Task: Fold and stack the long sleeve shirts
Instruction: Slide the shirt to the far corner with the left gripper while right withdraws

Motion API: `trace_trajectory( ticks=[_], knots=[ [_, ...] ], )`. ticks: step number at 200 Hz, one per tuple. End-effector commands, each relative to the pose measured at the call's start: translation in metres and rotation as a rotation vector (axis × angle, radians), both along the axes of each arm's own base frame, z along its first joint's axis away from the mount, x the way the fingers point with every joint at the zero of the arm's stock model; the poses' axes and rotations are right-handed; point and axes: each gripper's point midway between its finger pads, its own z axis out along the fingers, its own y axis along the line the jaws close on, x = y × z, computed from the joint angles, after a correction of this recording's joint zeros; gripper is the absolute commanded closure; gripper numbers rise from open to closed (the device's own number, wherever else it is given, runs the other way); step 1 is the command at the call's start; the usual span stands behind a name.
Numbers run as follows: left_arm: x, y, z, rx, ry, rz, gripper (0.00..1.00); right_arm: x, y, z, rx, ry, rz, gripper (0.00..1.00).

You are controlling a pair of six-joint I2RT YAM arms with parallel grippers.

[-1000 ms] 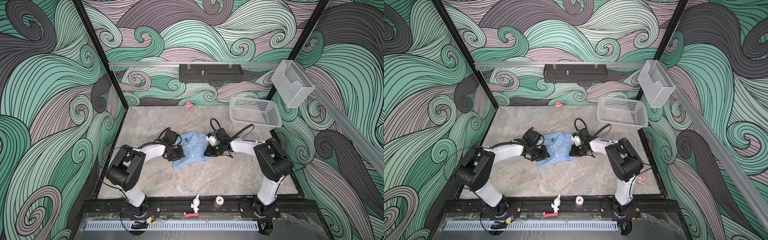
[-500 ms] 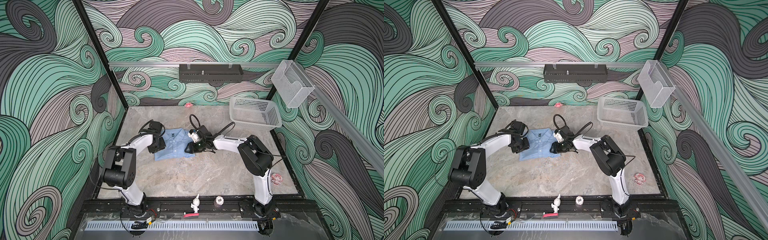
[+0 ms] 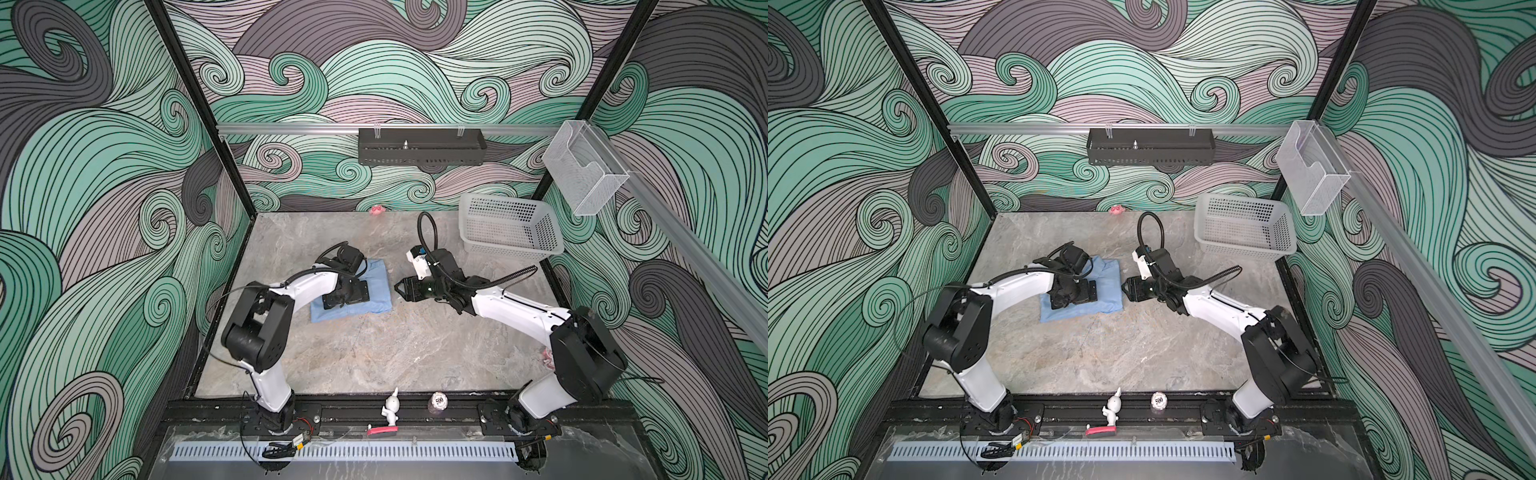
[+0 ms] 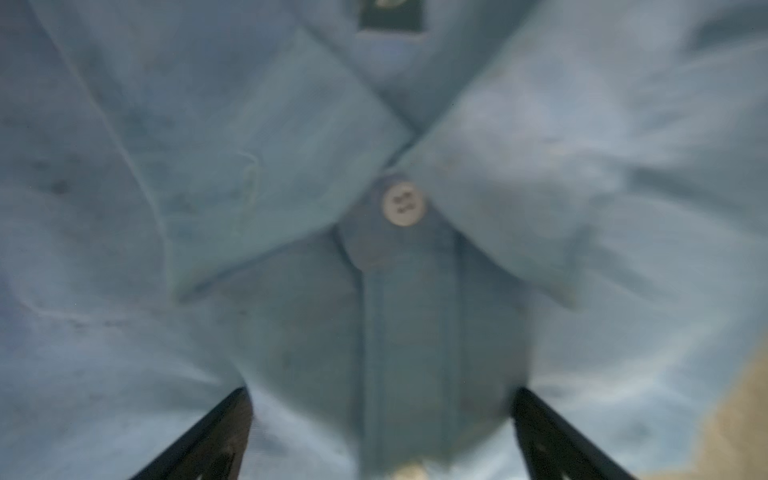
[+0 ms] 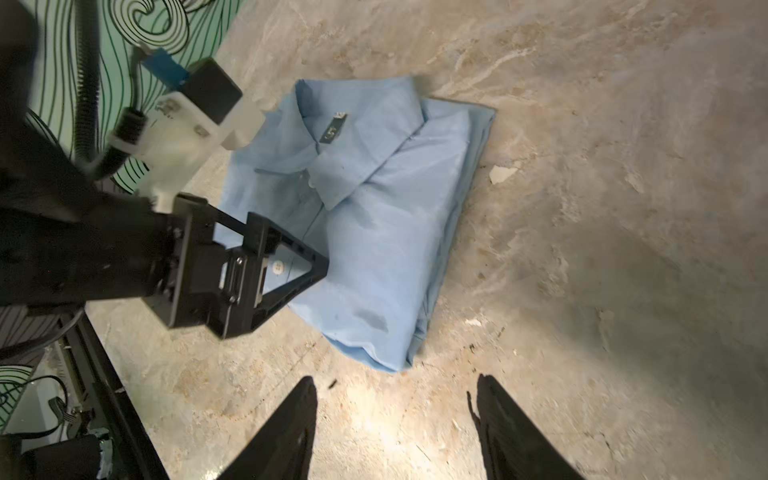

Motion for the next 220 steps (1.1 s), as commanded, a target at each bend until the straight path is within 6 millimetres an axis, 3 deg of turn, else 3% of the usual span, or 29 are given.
trace_trajectory(
  ticks=[1,28,61,85,136,184,220],
  knots=[
    [0.0,0.036,-0.005,0.195,0.053,0.037,0.04,-0.004,-0.018,-0.001,-0.036,-0.022,-0.025,0.39],
    [0.001,0.073,-0.022,0.238,0.115,0.062,0.1,-0.008,-0.029,0.0,-0.037,-0.037,-0.051,0.39],
    [0.024,0.102,-0.019,0.257,0.134,0.076,0.17,-0.007,-0.033,0.001,-0.021,-0.048,-0.063,0.4],
    [0.045,0.115,-0.014,0.305,0.148,0.04,0.17,-0.006,-0.036,0.001,-0.013,-0.042,-0.066,0.4],
    [0.076,0.171,-0.006,0.325,0.202,0.032,0.16,-0.004,-0.048,0.017,0.021,-0.075,-0.096,0.41],
    [0.104,0.197,-0.028,0.298,0.292,-0.069,0.14,0.007,-0.055,0.032,0.056,-0.113,-0.128,0.41],
    [0.139,0.223,-0.028,0.301,0.261,-0.121,0.14,0.013,-0.058,0.035,0.057,-0.118,-0.14,0.41]
  ],
)
